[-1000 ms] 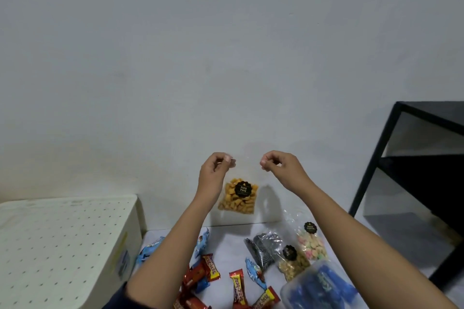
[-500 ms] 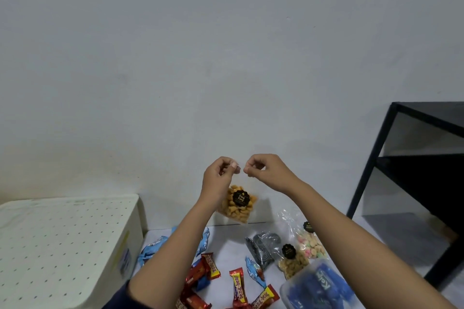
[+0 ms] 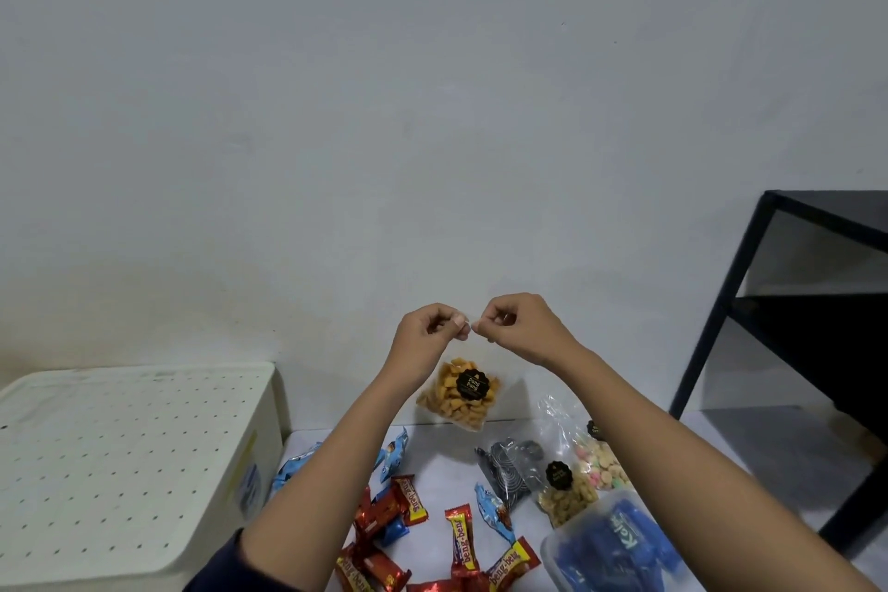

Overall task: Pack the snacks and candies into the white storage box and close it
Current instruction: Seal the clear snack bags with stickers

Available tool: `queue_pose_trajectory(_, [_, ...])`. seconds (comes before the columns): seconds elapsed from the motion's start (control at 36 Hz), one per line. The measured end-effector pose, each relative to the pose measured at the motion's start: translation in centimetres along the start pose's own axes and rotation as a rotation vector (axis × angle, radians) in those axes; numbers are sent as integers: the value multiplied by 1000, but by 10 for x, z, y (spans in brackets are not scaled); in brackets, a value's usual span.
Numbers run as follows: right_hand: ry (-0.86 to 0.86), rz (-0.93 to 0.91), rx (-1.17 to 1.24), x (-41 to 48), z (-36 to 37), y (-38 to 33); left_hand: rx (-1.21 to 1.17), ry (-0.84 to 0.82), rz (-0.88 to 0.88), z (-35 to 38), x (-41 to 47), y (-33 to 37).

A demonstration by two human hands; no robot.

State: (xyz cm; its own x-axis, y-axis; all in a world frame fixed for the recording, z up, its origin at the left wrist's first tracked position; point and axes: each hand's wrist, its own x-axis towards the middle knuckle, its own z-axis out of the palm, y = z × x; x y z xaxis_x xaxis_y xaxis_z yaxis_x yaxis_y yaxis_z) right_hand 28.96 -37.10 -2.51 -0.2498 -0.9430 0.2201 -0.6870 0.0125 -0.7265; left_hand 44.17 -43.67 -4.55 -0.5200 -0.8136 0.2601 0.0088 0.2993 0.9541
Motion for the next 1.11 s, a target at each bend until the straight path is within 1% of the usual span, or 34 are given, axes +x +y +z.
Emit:
queue_pose_trajectory(0.19, [59, 9, 15, 0, 2, -2, 7, -39, -7, 0, -4, 4])
queue_pose_trajectory(0.28, [64, 20, 73, 0, 3, -4, -5, -35, -6, -2, -4, 6])
queue_pose_trajectory(0.36, [51, 42, 155, -2, 1, -6, -38, 10, -6, -2, -5, 7])
queue_pose_trajectory(0.42, [34, 42, 219, -4, -5, -8, -56, 76, 1, -3, -4, 8])
queue_pose_trajectory(0.5, [10, 31, 232, -7, -13, -9, -73, 130, 13, -5, -2, 12])
queue_pose_trajectory(0.58, [43, 20, 181, -7, -13, -8, -74, 94, 9, -4, -3, 14])
queue_pose_trajectory(0.64, [82, 17, 188, -5, -12, -9, -93, 56, -4, -3, -4, 15])
queue_pose_trajectory(0.75, [118, 14, 212, -4, -13, -12, -14, -12, 15, -5, -3, 16])
queue_pose_trajectory(0.83, [71, 31, 267, -6, -20, -13, 1, 44, 32, -6, -1, 17])
queue_pose_trajectory(0.94, [30, 63, 389, -11, -30, -8, -41, 147, 6, -8, 0, 15])
queue_pose_trajectory(1.03, [25, 66, 340, -14, -29, -4, -33, 158, -7, -9, -1, 12])
queue_pose_trajectory(1.11, [79, 67, 247, -12, -22, -2, -45, 158, -14, -8, -2, 11])
